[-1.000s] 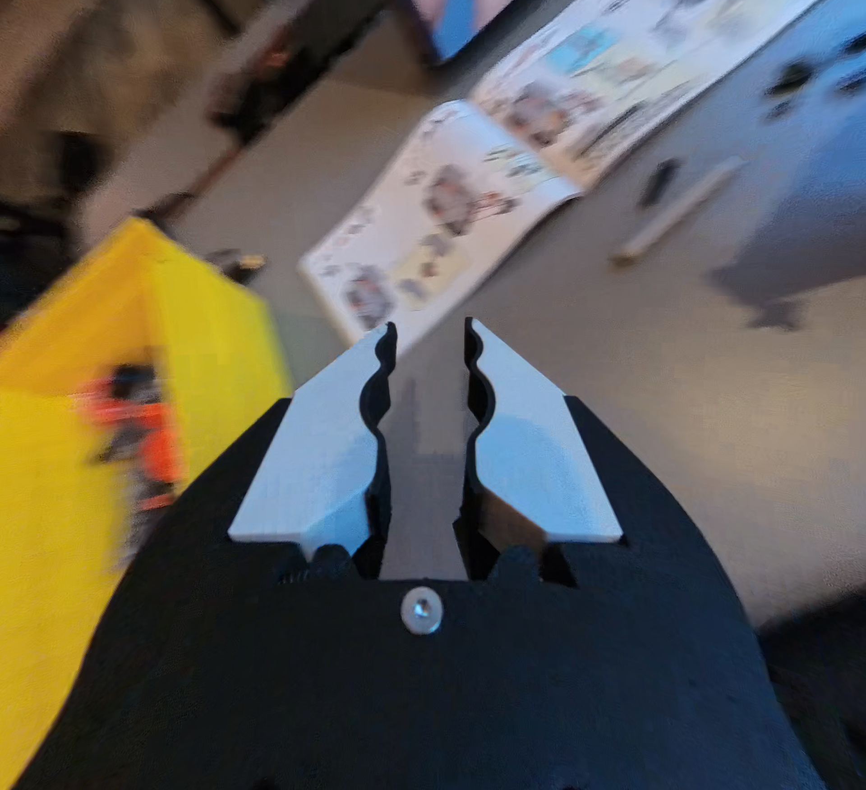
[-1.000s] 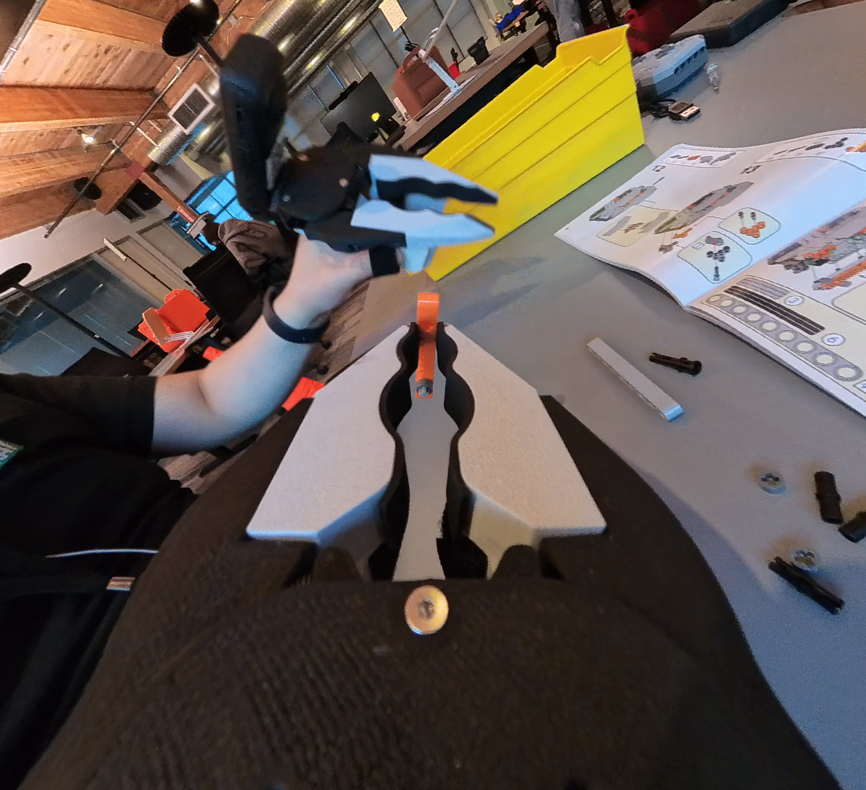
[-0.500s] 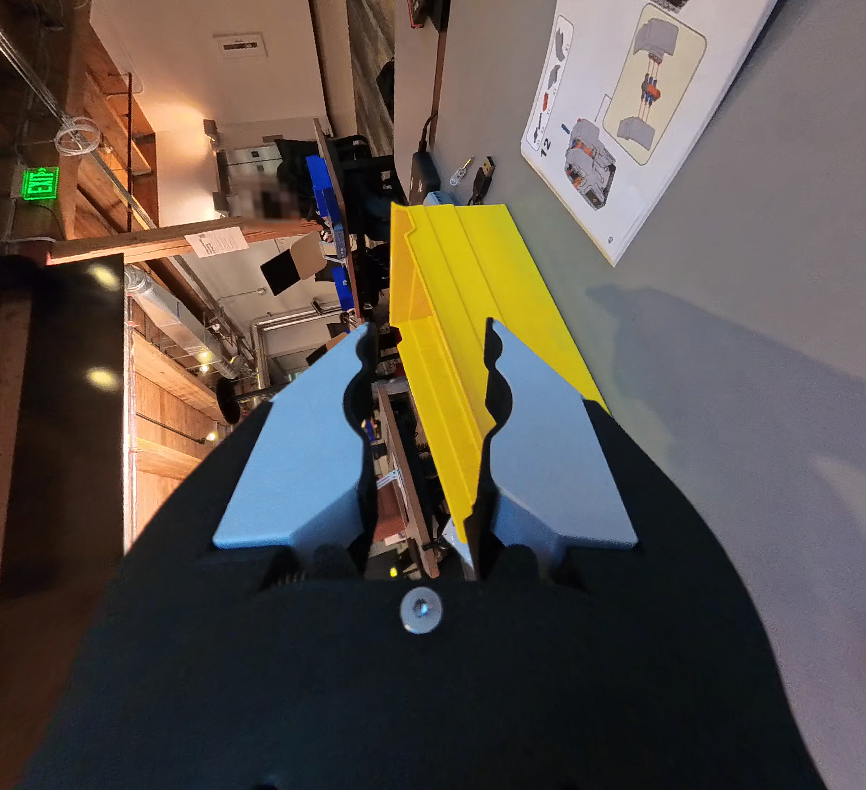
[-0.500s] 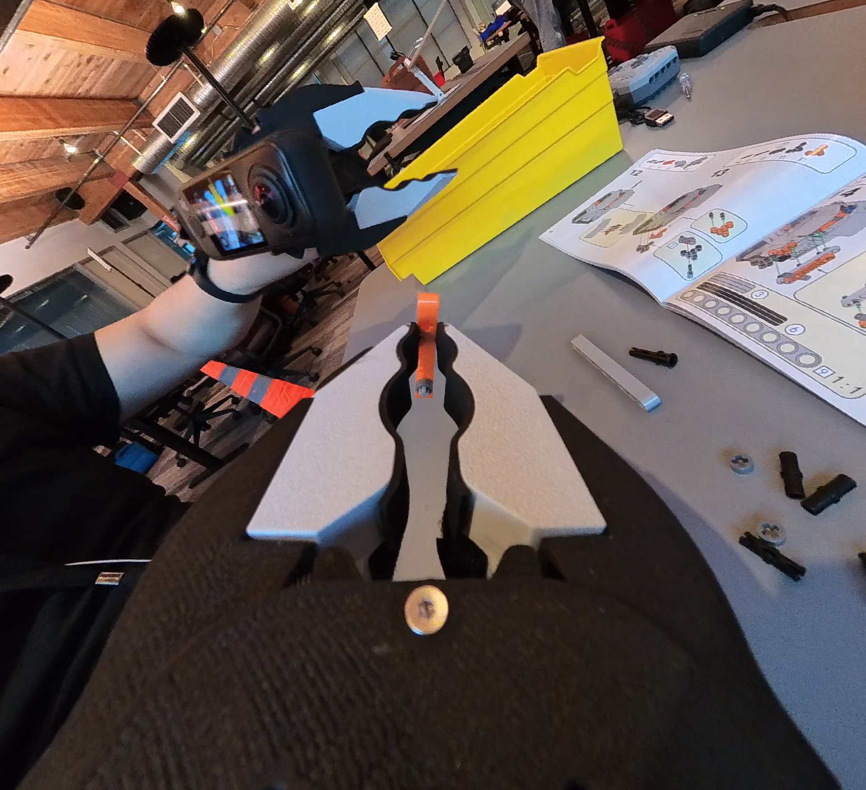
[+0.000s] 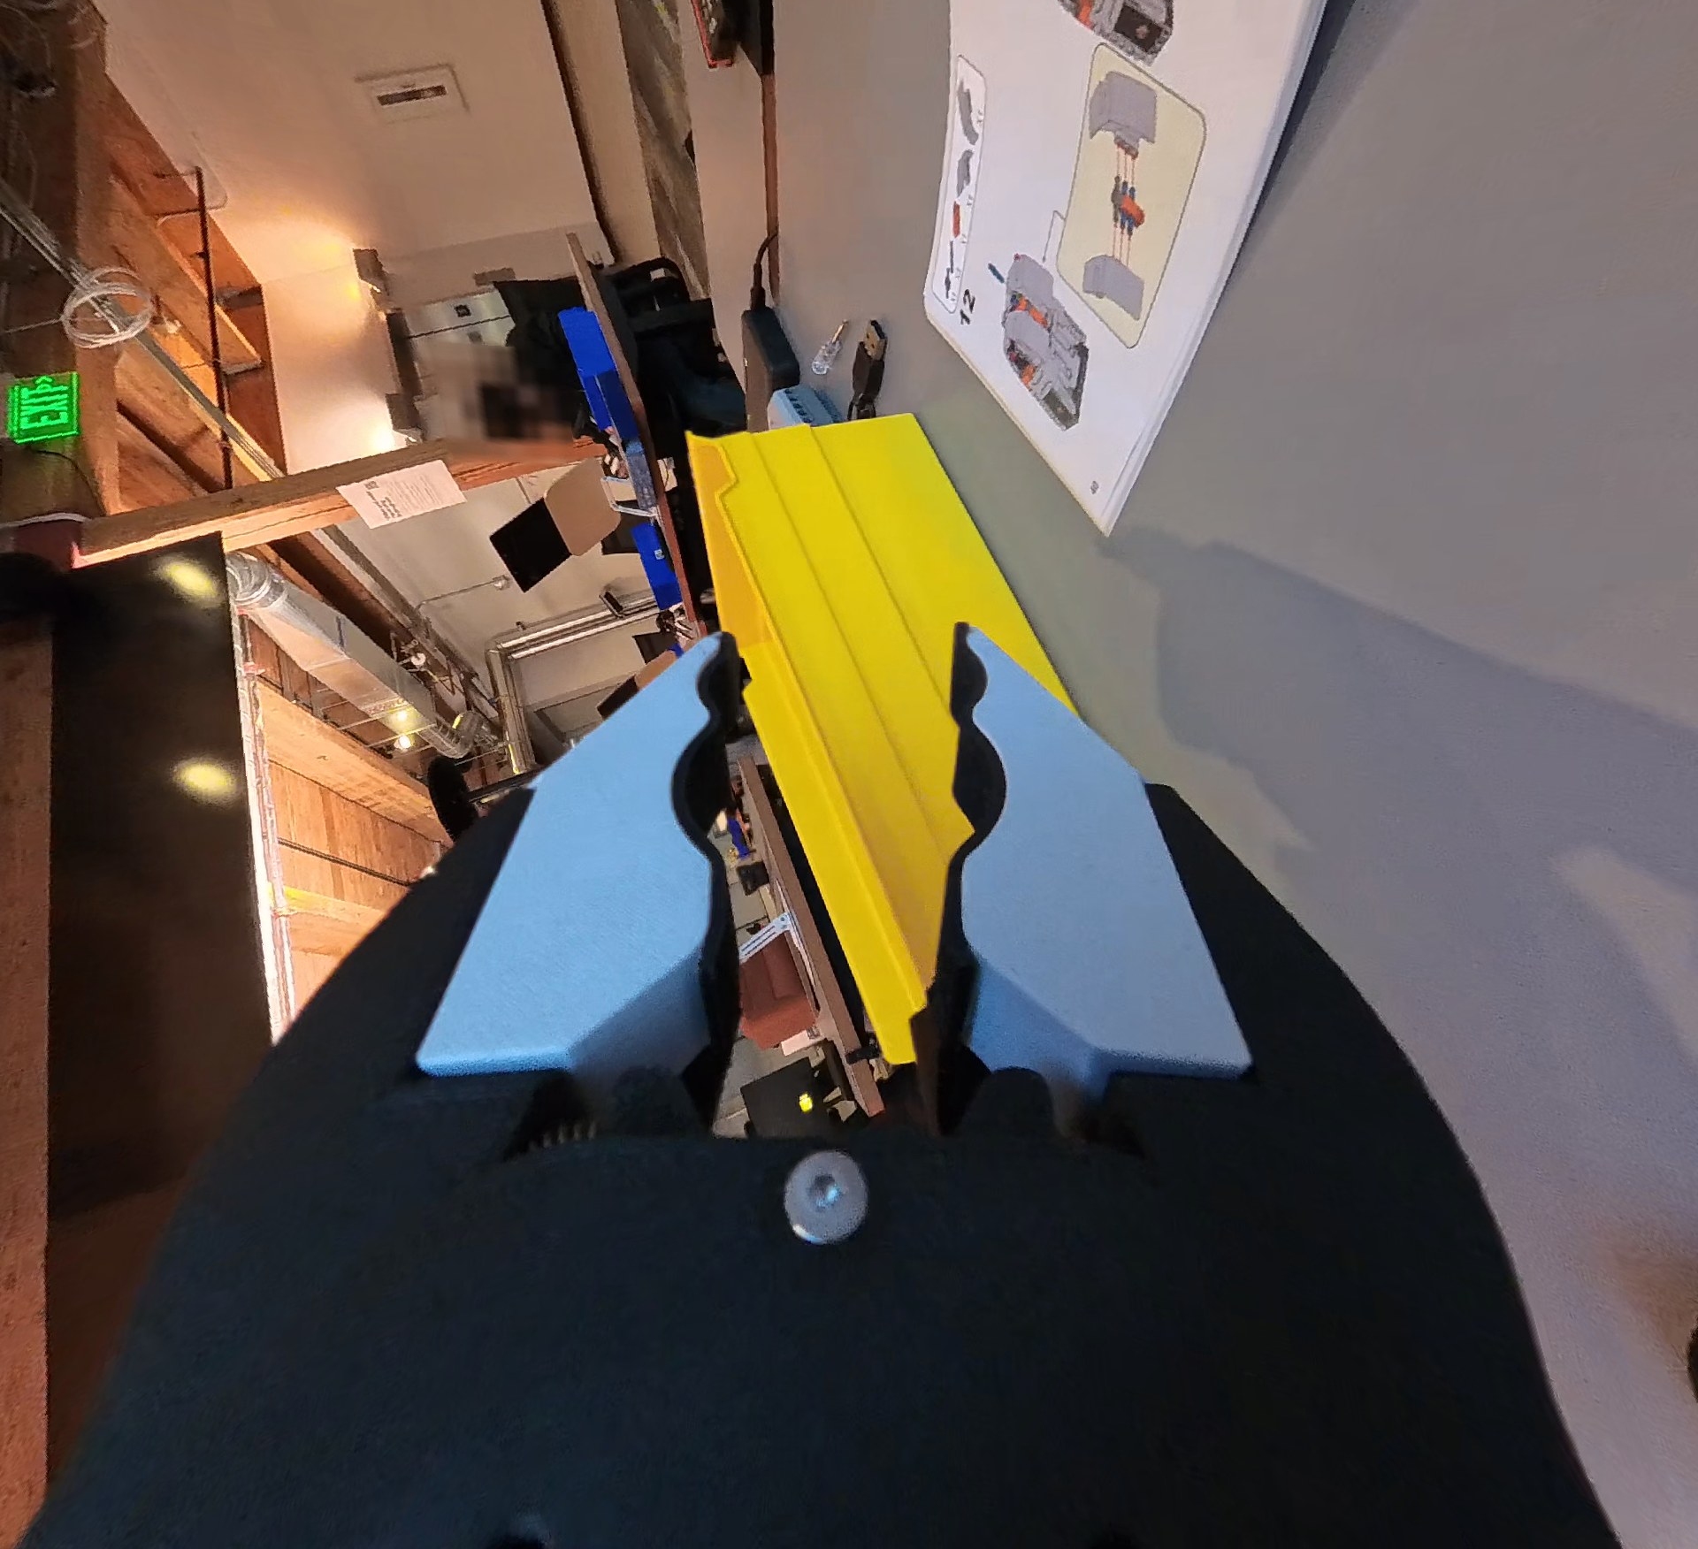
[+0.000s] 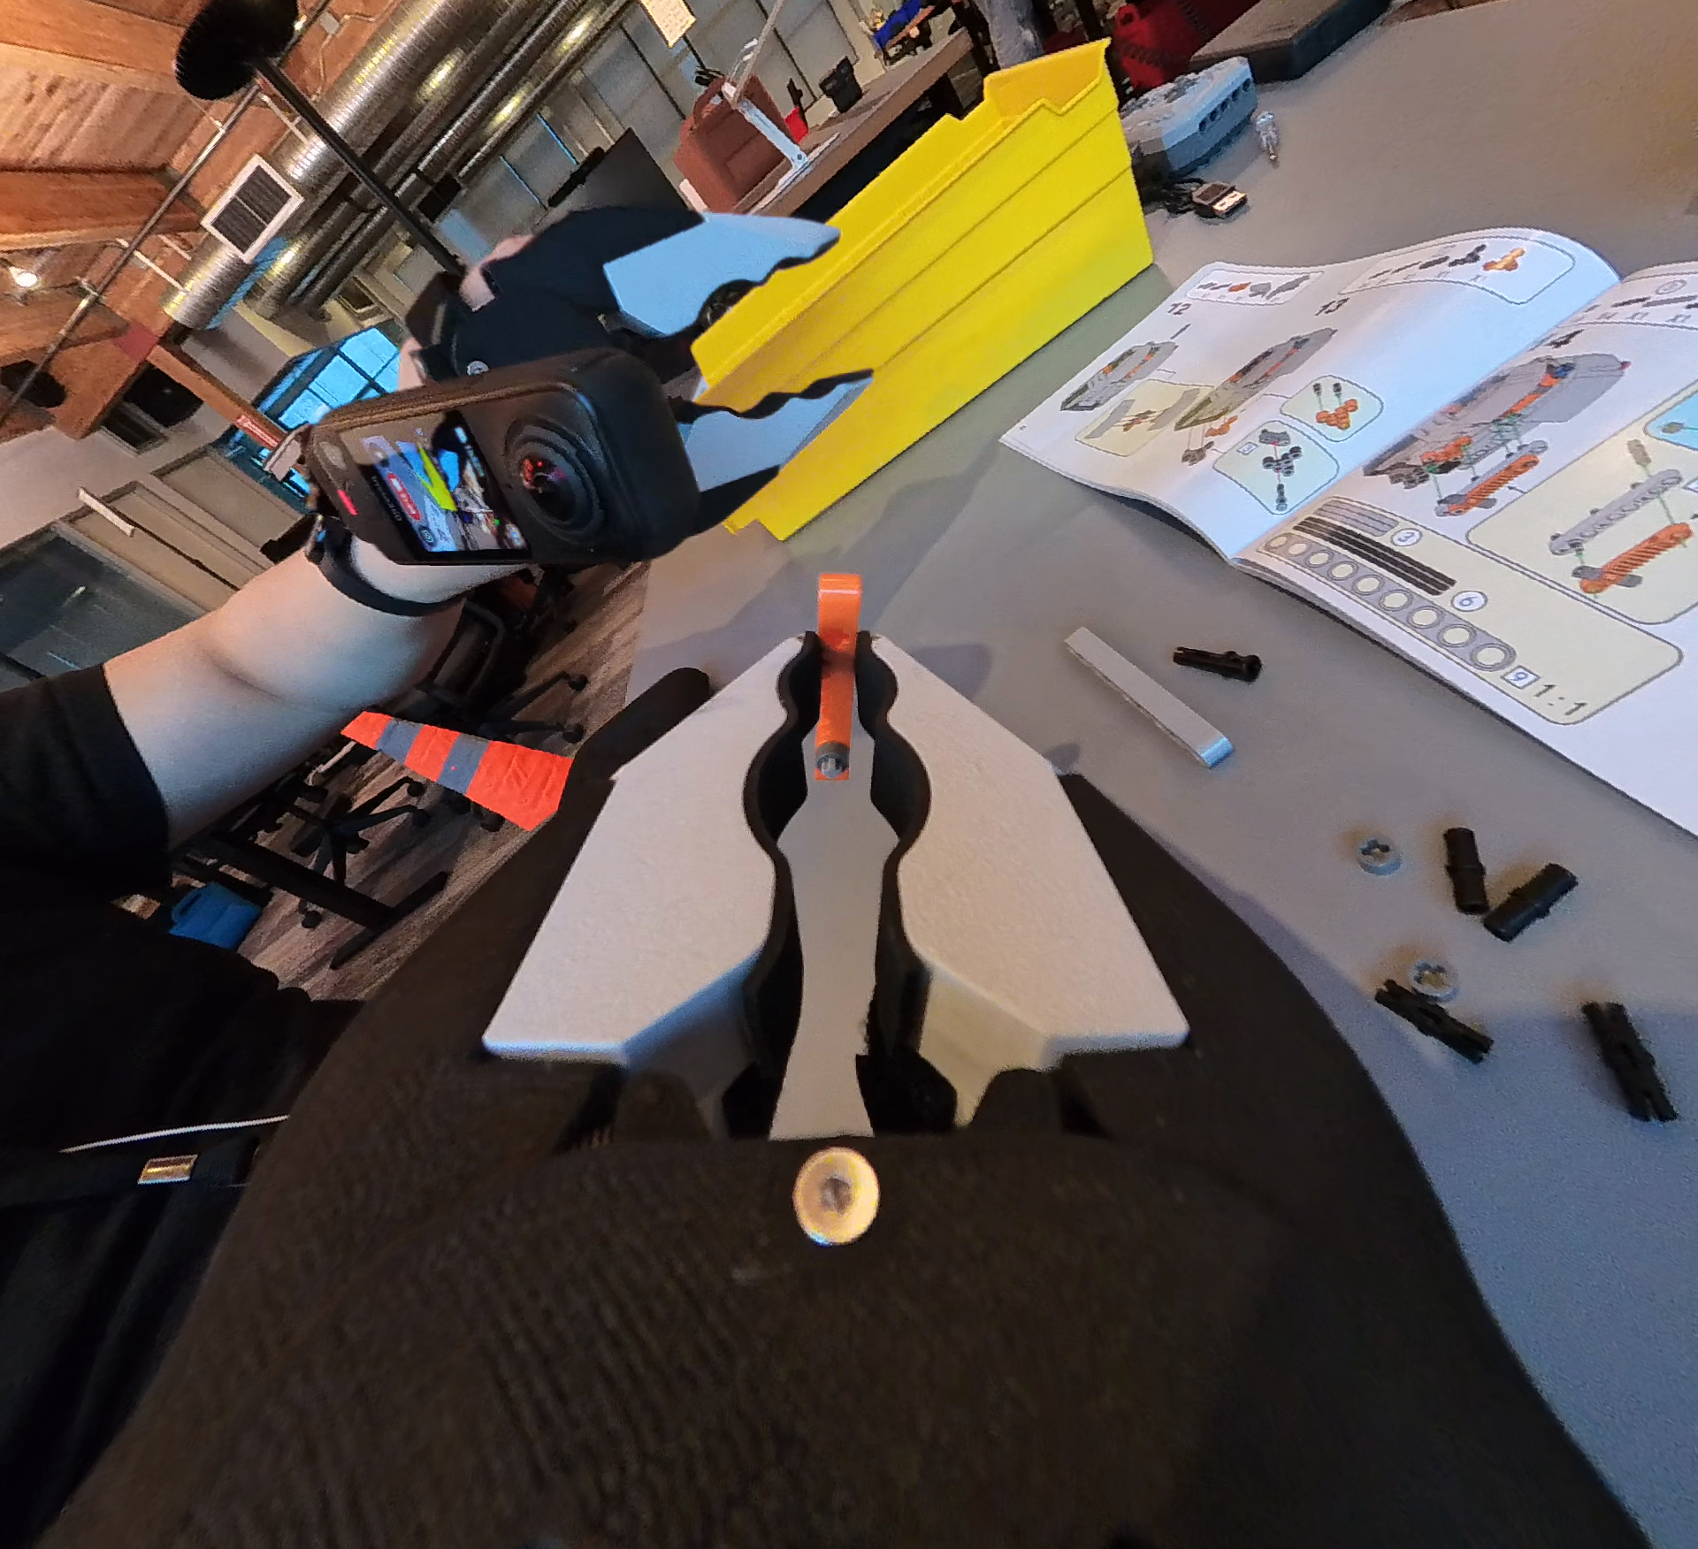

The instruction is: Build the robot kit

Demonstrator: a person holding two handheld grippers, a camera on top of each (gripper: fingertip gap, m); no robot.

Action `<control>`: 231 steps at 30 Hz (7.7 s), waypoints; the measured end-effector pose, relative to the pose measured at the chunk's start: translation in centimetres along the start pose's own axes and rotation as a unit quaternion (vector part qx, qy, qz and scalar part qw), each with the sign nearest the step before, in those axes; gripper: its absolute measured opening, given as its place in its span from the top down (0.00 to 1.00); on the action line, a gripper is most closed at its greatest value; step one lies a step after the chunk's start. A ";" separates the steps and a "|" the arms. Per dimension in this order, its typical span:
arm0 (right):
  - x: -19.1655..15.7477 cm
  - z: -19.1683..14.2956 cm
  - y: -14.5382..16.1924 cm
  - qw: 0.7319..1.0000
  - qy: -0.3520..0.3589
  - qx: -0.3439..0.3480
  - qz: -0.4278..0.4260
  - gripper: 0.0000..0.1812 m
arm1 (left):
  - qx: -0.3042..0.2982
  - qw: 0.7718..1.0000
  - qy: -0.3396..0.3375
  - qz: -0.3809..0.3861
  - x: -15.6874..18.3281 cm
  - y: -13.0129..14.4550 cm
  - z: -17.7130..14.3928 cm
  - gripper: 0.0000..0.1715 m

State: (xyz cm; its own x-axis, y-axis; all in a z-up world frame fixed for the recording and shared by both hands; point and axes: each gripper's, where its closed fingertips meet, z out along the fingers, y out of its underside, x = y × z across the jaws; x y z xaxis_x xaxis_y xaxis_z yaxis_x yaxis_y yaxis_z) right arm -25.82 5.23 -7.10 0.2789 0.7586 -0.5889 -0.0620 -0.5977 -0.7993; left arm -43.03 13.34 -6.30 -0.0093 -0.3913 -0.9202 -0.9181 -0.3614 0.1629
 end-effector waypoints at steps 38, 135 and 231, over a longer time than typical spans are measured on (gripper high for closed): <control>3.8 -10.2 -6.6 0.919 0.320 0.104 -0.208 0.98 | 0.339 0.774 0.513 -0.151 8.2 -19.5 -8.8 0.87; -5.5 0.5 5.1 0.835 -0.166 -0.107 0.514 0.97 | 0.556 0.315 0.618 -0.458 1.9 -3.9 -15.1 0.99; -0.2 -5.6 3.2 0.908 0.368 -0.016 -0.199 0.97 | 0.423 0.343 0.677 -0.496 4.6 -15.7 -17.3 0.84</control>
State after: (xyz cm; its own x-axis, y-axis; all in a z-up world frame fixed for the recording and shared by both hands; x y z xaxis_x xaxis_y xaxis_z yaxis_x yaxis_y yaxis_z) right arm -20.68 1.68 -8.88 0.8391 0.5439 -0.0061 0.2076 -0.3307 -0.9206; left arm -21.79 2.62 -6.97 0.1399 -0.6727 0.7266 0.0042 -0.7334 -0.6798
